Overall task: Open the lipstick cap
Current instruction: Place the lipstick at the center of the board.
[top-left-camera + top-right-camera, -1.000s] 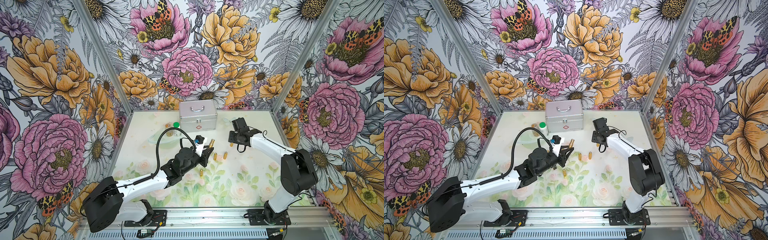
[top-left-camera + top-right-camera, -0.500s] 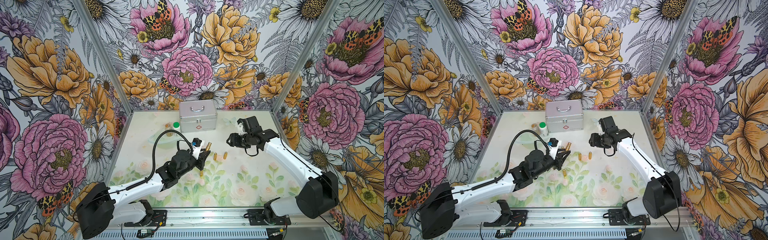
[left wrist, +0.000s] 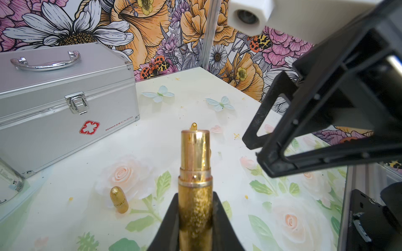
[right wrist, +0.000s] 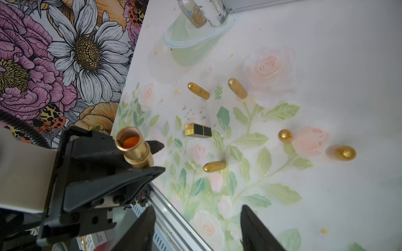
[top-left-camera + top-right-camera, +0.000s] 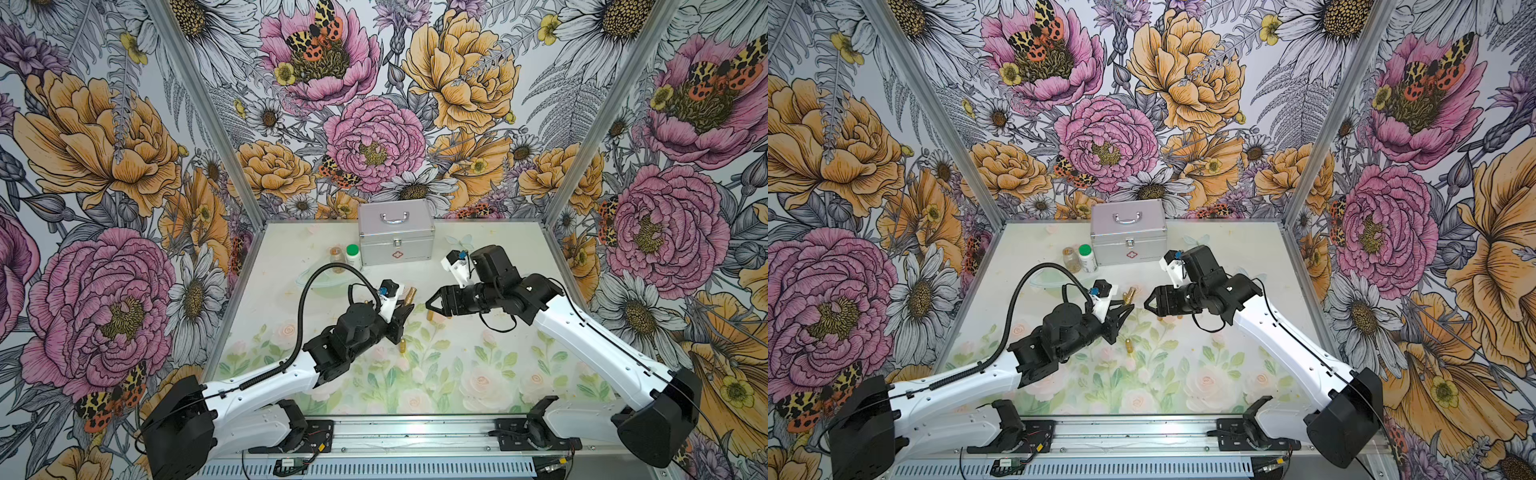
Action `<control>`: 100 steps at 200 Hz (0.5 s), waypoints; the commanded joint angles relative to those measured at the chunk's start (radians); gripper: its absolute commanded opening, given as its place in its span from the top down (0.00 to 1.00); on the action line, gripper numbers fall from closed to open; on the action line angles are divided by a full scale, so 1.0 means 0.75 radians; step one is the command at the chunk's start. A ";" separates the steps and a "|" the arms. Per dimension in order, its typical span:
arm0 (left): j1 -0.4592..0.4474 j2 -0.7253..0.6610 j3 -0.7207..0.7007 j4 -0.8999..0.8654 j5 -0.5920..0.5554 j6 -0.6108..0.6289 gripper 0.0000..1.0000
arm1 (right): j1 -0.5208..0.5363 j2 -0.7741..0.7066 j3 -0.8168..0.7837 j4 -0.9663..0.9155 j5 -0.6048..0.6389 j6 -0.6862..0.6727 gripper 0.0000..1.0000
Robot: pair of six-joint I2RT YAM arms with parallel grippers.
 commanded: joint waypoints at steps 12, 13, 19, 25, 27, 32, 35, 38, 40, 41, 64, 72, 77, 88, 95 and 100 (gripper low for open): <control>0.010 -0.019 0.012 -0.010 0.023 0.049 1.00 | 0.041 -0.053 -0.022 0.203 -0.033 0.110 0.38; 0.010 -0.020 0.012 -0.010 0.025 0.049 1.00 | 0.041 -0.054 -0.023 0.206 -0.032 0.112 0.38; 0.008 -0.022 0.012 -0.010 0.035 0.053 1.00 | 0.043 -0.053 -0.023 0.223 -0.030 0.118 0.38; 0.008 -0.025 0.012 -0.010 0.042 0.056 1.00 | 0.047 -0.048 -0.021 0.232 -0.022 0.127 0.38; 0.007 -0.026 0.013 -0.009 0.045 0.056 1.00 | 0.047 -0.046 -0.019 0.235 -0.022 0.128 0.38; 0.008 -0.027 0.012 -0.008 0.052 0.058 1.00 | 0.050 -0.036 -0.017 0.240 -0.021 0.136 0.38; 0.008 -0.026 0.012 -0.008 0.053 0.058 1.00 | 0.051 -0.029 -0.016 0.244 -0.026 0.141 0.38; 0.007 -0.026 0.012 -0.008 0.054 0.060 1.00 | 0.052 -0.020 -0.013 0.248 -0.031 0.145 0.39; 0.008 -0.026 0.013 -0.008 0.055 0.060 1.00 | 0.053 -0.013 -0.013 0.251 -0.033 0.148 0.39; 0.008 -0.026 0.014 -0.008 0.056 0.060 1.00 | 0.054 -0.011 -0.010 0.252 -0.037 0.150 0.39; 0.006 -0.026 0.018 -0.008 0.069 0.070 1.00 | 0.074 0.047 0.017 0.263 -0.050 0.160 0.41; 0.006 -0.028 0.019 -0.008 0.072 0.074 1.00 | 0.081 0.060 0.025 0.268 -0.050 0.163 0.42; 0.006 -0.029 0.022 -0.009 0.073 0.074 1.00 | 0.086 0.067 0.029 0.271 -0.052 0.165 0.42; 0.006 -0.028 0.026 -0.008 0.078 0.079 1.00 | 0.093 0.082 0.034 0.282 -0.060 0.169 0.43; 0.007 -0.029 0.027 -0.008 0.079 0.081 1.00 | 0.097 0.092 0.035 0.292 -0.067 0.173 0.44; 0.006 -0.026 0.028 -0.008 0.082 0.082 1.00 | 0.100 0.099 0.036 0.296 -0.072 0.175 0.46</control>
